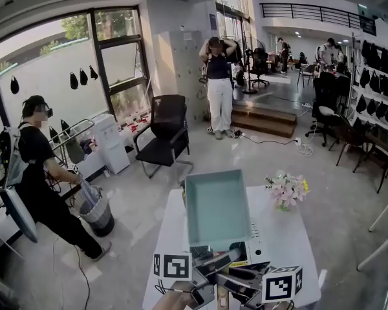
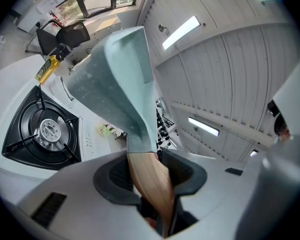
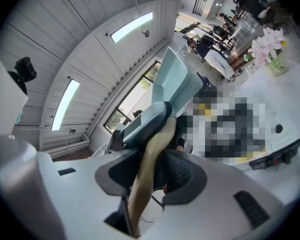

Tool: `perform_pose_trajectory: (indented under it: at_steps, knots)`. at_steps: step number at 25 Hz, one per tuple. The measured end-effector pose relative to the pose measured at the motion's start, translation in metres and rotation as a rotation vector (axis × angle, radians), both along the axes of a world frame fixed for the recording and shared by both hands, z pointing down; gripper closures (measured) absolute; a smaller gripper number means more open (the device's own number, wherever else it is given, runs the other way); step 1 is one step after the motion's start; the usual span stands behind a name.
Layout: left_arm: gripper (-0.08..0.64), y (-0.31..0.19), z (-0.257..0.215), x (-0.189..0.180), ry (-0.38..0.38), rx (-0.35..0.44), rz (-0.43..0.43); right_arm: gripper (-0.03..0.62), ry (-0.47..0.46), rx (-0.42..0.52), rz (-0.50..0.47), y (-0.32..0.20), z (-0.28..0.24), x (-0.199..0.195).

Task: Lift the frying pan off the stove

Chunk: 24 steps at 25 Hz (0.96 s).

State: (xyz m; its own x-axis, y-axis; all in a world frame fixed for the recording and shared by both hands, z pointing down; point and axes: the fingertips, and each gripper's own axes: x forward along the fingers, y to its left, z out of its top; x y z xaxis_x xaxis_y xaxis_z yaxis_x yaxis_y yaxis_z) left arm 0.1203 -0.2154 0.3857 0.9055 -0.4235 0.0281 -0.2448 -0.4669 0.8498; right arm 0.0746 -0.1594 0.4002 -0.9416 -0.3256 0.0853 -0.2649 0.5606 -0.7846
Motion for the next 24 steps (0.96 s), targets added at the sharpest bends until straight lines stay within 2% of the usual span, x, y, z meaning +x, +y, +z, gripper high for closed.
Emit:
perform_pose_trajectory:
  at_steps: [24]
  knots:
    - [0.413,0.009,-0.007,-0.013,0.008,0.0,-0.015,0.451,-0.003,-0.005,-0.001,0.01,-0.007,-0.012]
